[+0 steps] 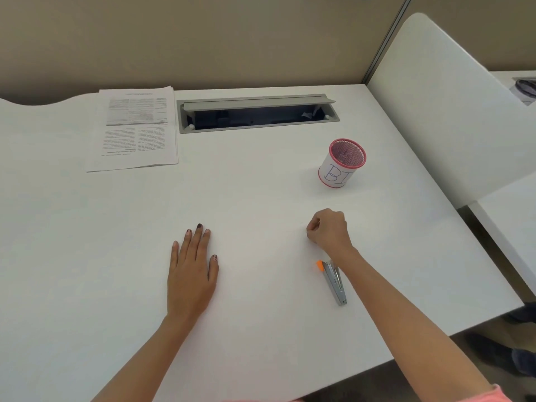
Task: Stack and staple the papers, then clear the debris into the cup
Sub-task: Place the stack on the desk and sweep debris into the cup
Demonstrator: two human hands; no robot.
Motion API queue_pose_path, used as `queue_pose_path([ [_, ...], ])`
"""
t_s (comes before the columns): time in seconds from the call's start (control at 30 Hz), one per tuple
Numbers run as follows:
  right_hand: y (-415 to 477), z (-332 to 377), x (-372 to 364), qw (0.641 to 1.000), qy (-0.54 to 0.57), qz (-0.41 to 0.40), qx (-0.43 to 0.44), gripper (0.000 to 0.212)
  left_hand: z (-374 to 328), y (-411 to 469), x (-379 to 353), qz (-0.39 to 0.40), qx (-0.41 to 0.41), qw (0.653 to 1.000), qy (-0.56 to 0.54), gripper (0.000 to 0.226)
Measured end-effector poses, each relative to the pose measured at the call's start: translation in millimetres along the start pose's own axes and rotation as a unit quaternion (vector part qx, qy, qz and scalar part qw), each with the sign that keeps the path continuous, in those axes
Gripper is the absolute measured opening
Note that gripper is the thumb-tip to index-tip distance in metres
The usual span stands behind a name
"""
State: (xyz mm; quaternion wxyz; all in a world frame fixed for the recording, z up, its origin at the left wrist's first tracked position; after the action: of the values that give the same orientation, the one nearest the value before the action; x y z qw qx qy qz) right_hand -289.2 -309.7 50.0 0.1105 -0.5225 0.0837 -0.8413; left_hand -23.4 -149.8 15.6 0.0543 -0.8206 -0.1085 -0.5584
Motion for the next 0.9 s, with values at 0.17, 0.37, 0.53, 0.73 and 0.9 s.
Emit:
queue_pose_path([
  [0.17,-5,-4,-2,0.999,0.032,-0.009,-0.021,0.008,1,0,0,-0.001,0.001,1.0,-0.003,0.058],
  [0.37,-4,-28,11,0.971,0.203,-0.01,-0.124,0.004,0,0,1,-0.004,-0.001,1.0,-0.007,0.058],
  [0.53,9,-38,42,0.911,0.374,-0.065,-0.162,0.011,1,0,1,-0.001,0.0,1.0,-0.006,0.058],
  [0.73,37,-26,104,0.859,0.471,-0.157,-0.126,0.015,1,0,0,0.001,0.0,1.0,-0.006,0.059],
  [0.9,49,-18,151,0.892,0.34,-0.277,-0.113,0.012,0,0,1,-0.001,-0.001,1.0,-0.01,0.058],
])
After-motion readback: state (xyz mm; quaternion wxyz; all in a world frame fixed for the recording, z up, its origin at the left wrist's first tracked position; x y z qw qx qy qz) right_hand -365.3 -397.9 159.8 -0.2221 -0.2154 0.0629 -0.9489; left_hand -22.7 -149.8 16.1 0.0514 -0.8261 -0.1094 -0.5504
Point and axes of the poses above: each hand's wrist, its own y-axis towards the middle knuckle, its own x-axis out of the back of the hand, z = x × y, the point moved 9 cm from there along y, towards the middle knuckle, and after that the axes turned 4 degrees about z, right-handed, at the moved point
